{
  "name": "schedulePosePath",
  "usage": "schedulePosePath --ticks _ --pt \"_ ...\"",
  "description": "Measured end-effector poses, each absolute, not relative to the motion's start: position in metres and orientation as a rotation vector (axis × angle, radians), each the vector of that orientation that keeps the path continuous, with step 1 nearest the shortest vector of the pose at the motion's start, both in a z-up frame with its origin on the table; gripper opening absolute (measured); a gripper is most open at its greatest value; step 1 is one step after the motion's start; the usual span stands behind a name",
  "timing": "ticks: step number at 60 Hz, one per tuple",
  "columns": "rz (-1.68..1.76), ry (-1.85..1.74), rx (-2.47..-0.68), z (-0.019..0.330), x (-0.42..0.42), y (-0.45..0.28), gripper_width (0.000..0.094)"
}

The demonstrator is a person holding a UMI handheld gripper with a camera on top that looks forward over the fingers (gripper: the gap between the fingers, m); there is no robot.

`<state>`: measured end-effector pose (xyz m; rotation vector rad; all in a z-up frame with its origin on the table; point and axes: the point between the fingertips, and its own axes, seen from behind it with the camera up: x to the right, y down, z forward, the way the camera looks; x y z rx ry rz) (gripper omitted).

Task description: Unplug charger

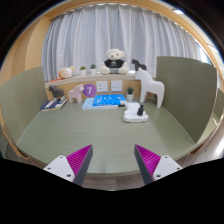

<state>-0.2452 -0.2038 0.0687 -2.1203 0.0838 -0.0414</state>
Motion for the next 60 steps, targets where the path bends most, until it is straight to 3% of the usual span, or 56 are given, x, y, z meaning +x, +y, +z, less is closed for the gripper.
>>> schedulePosePath --ticks 19,24,30,34,42,60 --pt "-0.128 0.164 -2.068 0.044 -0.105 -0.031 0.0789" --pt "-0.128 0.148 -2.076 0.032 -0.087 0.010 0.0590" --pt "-0.119 0.086 -2.061 0.020 -0.078 0.048 0.0453" --pt "-0.048 0.040 -2.064 0.007 -0.088 0.063 0.0214" --pt "-0.067 -0.001 -2.034 0.009 -0.086 0.065 0.0054" --pt "0.027 0.139 -2.164 0.009 -0.085 0.065 0.0040"
